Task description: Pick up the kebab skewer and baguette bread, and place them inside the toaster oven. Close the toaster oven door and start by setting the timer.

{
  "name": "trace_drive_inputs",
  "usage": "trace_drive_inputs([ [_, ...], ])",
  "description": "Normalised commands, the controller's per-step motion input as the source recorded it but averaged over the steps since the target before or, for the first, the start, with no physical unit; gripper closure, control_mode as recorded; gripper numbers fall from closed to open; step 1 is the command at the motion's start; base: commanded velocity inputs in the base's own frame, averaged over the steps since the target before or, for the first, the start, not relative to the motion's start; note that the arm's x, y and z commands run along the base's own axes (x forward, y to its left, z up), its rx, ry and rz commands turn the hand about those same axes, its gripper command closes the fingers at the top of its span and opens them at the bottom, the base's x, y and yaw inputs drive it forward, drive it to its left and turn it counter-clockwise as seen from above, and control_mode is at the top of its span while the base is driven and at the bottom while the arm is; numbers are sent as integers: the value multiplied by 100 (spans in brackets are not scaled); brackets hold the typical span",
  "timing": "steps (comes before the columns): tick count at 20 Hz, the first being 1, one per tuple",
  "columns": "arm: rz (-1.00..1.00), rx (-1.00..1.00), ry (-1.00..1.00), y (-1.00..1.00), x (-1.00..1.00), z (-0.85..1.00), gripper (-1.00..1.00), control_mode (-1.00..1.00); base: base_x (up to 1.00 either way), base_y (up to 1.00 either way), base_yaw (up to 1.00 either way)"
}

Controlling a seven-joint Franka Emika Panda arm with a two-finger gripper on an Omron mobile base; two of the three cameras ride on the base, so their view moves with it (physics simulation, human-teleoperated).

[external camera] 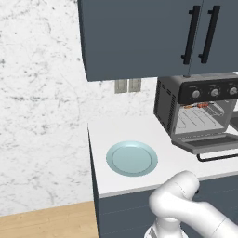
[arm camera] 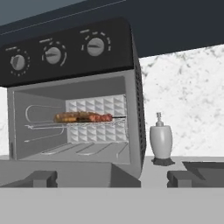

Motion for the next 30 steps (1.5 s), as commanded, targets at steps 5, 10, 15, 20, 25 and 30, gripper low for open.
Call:
trace_drive_inputs([
  [5, 0, 0, 0, -8, -1, -25, -100, -100, 0, 0, 0],
  [10, 0, 0, -1, -9, 0, -35, -100, -100, 0, 0, 0],
  [15, 0, 0, 0, -17, 27, -5, -100, -100, 0, 0, 0],
  [20, 0, 0, 0, -14, 37, 0, -100, -100, 0, 0, 0],
  [25, 0, 0, 0, -8, 27, 0, -100, -100, 0, 0, 0],
  [30, 0, 0, -4, -4, 17, 4, -100, -100, 0, 0, 0],
])
